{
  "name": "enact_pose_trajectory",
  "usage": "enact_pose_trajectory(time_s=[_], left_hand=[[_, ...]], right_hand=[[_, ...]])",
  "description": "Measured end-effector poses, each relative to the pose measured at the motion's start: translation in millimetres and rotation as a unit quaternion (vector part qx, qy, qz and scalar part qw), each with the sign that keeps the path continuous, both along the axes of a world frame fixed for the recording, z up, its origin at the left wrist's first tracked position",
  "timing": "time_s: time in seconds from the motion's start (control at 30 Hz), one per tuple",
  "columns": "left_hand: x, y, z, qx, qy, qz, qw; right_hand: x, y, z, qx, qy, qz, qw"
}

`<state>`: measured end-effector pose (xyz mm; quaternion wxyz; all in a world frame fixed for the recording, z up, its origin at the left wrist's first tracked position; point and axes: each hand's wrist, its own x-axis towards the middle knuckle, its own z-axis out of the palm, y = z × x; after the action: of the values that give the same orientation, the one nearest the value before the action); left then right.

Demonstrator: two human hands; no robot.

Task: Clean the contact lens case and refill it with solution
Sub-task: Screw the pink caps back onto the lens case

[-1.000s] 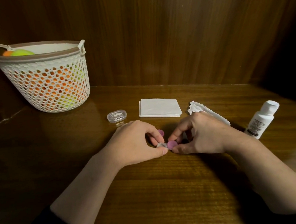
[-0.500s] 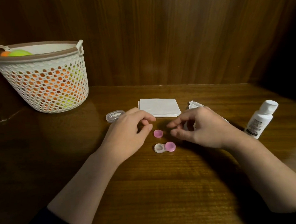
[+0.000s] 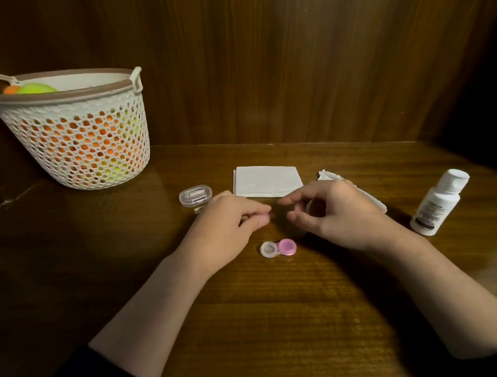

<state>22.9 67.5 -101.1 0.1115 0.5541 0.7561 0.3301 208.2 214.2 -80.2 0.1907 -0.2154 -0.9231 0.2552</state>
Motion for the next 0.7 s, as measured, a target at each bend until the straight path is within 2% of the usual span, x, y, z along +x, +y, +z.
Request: enact_pose_trajectory(time_s=[0.13,0.3,0.57,0.7], left_hand=[[2,-3,5,0.069,-0.148,0.025,0.986],[2,-5,9,0.083,-0.210,-0.016,0.974],[1,-8,8,0.071,-0.221,-0.028,0.972],[2,-10,10,0.054,-0.179,-0.018,0.982]], right_hand=[[1,-11,4,-0.006,0.082,0.037,0.996],[-4,-19,6,0.026,0.098,0.080,0.992],[-6,-20,3,0.007,0.105,0.091,0.990],[-5,-21,1,-0.030,0.083,0.084,0.993]])
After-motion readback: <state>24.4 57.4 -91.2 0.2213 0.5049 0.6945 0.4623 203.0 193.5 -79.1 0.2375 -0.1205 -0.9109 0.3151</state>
